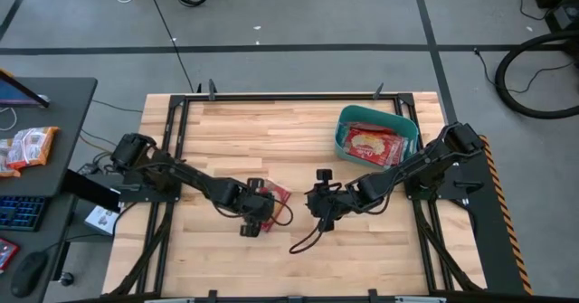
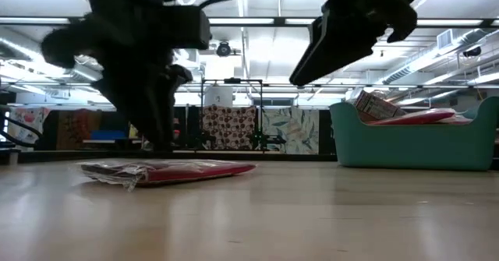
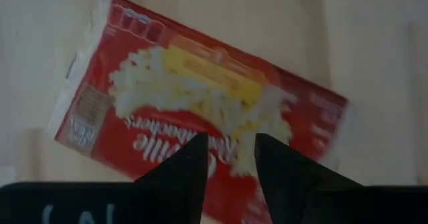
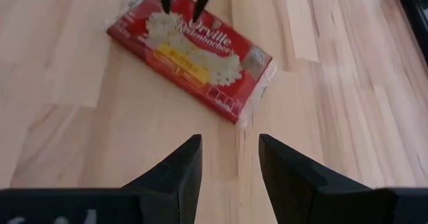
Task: Sort popcorn bags into baskets
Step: Put the red popcorn bag into the green container
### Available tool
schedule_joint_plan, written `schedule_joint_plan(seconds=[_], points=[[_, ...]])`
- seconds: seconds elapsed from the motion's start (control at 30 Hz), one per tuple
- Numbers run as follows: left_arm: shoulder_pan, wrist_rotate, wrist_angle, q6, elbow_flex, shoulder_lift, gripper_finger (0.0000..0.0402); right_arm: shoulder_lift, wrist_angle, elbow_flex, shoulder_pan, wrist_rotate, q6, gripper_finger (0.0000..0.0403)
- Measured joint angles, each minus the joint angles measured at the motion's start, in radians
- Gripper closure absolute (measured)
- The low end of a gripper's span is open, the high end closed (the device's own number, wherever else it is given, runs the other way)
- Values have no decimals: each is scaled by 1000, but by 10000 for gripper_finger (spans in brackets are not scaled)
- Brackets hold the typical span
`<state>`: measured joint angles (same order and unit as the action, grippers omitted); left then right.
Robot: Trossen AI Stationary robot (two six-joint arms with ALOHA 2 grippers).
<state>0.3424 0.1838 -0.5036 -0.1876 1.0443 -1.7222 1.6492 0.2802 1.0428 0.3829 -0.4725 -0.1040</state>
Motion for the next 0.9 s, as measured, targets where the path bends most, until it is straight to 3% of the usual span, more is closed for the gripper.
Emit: schedule_joint_plan(seconds=[0.2, 0.3, 0.5, 0.9], points=[[16, 81, -124, -1, -8, 2, 272, 34, -74, -4, 1, 4, 32, 250], [2, 132, -59, -8, -71, 3, 272, 97, -129, 5, 0, 22, 75, 250], [-27, 119, 92, -37, -181, 10, 272, 201, -275, 5, 7, 9, 184, 250], [-25, 112, 166, -34, -199, 5, 272, 354, -477, 4, 9, -75, 548, 250]])
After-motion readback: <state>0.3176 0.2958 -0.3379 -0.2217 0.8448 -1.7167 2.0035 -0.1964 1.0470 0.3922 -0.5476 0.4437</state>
